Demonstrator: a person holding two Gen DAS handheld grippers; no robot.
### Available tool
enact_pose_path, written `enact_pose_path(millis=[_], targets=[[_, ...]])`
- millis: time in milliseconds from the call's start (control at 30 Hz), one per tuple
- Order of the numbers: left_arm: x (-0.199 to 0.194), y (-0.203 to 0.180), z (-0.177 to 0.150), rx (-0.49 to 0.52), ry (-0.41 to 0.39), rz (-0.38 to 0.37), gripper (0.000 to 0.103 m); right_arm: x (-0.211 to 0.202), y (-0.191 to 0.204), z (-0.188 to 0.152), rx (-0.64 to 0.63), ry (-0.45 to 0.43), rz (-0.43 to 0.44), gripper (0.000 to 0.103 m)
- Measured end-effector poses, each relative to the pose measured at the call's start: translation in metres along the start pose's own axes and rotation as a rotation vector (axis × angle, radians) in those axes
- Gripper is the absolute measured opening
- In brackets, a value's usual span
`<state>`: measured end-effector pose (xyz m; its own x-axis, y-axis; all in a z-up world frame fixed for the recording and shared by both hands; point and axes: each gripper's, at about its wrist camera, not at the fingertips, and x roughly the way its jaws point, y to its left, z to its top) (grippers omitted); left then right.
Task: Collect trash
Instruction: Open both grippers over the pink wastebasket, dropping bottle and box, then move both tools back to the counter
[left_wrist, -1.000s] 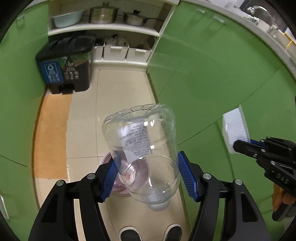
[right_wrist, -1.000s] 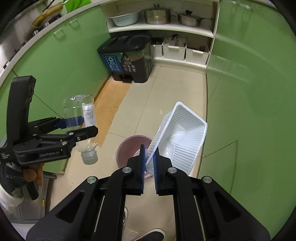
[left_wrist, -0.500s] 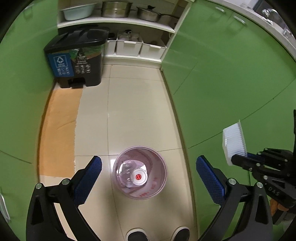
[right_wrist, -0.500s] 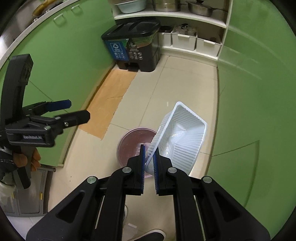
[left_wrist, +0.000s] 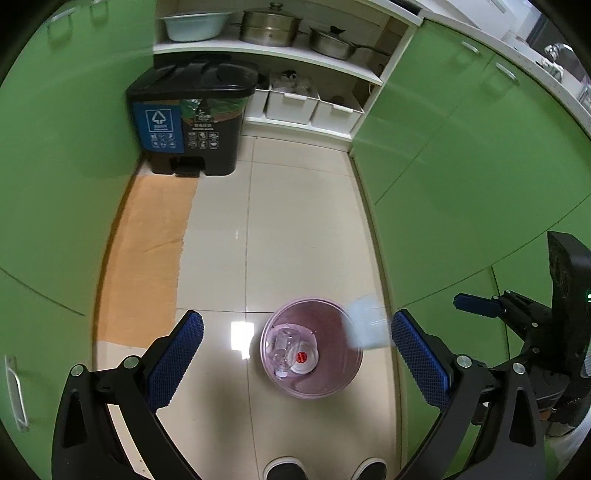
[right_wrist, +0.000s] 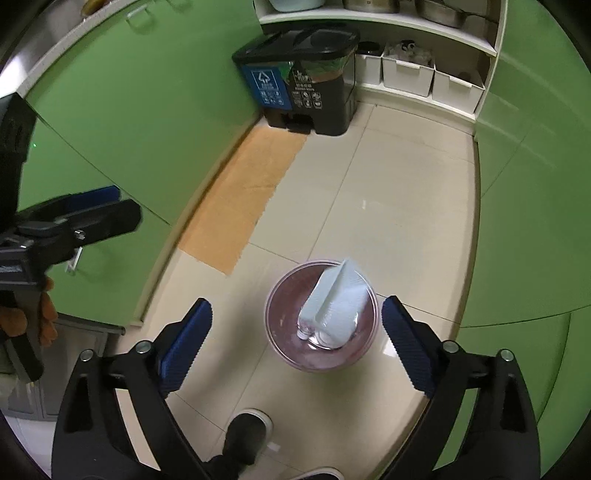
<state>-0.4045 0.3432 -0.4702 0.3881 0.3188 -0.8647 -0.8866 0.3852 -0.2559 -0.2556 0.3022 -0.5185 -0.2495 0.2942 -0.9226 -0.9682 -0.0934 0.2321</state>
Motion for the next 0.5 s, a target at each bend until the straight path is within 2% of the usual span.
enact_pose_path(millis=[167,333,500], targets=[[-0.007,-0.002,0.0,0.004,0.011,0.001,0.098,-0.004,-0.001,0.001,0.015,0.013,-0.021,0.097],[-0.034,-0.014,0.006,0.018,0.007,0.002,0.098,-0.037,0.002,0.001,0.025,0.004,-0.039,0.097],[-0.085,-0.043,0.016,0.056,-0.006,-0.003,0.098,-0.111,0.006,0.002,0.058,-0.033,-0.063,0.097]])
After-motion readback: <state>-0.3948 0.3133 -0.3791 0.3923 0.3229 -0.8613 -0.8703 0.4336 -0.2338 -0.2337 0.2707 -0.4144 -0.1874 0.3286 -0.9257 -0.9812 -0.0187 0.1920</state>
